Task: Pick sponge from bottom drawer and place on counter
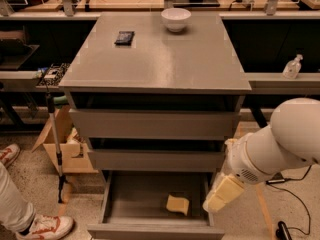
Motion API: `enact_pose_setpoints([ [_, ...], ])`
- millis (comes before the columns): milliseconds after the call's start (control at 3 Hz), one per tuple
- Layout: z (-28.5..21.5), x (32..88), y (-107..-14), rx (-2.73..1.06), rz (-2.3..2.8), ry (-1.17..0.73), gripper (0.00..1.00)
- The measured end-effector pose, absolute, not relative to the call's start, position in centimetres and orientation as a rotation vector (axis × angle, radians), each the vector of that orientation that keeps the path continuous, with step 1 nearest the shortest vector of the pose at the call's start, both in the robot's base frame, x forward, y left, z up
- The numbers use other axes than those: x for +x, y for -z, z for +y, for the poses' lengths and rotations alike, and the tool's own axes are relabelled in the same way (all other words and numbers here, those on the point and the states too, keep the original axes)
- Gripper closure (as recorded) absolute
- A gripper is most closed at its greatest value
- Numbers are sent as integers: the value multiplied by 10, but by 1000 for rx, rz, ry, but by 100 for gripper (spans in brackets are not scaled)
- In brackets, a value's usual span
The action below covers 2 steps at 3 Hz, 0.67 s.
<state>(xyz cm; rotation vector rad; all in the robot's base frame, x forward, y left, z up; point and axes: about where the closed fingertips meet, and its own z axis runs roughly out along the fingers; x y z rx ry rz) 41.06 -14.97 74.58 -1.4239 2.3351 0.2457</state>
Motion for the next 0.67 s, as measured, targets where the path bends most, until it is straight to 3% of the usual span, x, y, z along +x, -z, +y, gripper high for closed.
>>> enact_pose_setpoints([
  [667,-155,430,-614,-1257,2449,-345,0],
])
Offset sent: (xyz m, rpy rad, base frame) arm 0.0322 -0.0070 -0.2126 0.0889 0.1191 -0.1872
